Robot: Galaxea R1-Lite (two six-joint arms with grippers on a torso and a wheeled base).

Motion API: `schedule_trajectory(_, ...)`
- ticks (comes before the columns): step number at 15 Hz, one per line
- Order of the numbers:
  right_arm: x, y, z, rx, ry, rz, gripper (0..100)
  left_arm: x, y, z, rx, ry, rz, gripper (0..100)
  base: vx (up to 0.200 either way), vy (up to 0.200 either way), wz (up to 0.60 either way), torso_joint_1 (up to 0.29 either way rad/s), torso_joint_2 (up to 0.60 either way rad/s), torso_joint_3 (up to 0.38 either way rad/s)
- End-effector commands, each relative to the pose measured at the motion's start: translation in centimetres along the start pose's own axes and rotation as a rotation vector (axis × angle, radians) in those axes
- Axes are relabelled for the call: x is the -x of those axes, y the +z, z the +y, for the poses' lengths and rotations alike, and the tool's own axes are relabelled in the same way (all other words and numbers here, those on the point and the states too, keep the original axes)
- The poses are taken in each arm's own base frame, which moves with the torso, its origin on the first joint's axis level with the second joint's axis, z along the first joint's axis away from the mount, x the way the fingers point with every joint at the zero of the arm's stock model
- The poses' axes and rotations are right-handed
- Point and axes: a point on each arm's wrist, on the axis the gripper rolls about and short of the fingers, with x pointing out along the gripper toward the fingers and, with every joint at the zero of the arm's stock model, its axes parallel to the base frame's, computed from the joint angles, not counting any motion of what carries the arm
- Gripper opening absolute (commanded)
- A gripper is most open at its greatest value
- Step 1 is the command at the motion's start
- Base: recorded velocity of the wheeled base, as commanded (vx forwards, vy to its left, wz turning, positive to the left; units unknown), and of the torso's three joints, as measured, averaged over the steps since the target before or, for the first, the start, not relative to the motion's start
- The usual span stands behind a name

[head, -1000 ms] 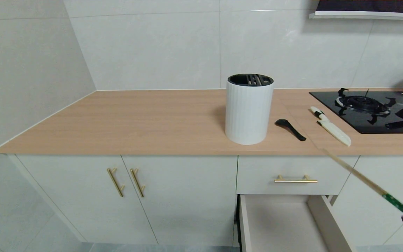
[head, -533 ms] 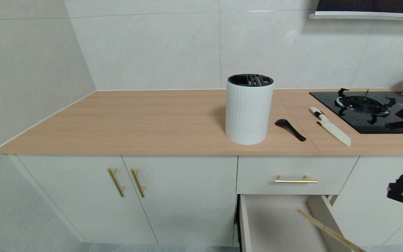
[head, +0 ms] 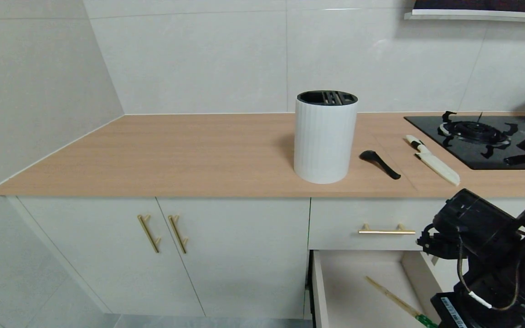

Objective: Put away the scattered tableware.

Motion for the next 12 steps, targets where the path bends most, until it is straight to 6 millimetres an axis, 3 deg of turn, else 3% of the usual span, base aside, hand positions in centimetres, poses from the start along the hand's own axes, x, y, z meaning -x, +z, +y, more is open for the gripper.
schedule_trajectory(1,-1.5,0.9,0.5,0.003,-0.016,0.032,0,0.0,0.0,0.0,0.0,0.0,0.0,100,0.0,0.0,0.0,-0.144,0.43,0.261)
schedule_trajectory(12,-0.2,0.7,0.3,-0.008,-0.005,-0.057,0,0.0,0.0,0.0,0.0,0.0,0.0,100,0.0,0.0,0.0,-0.137,0.46,0.328)
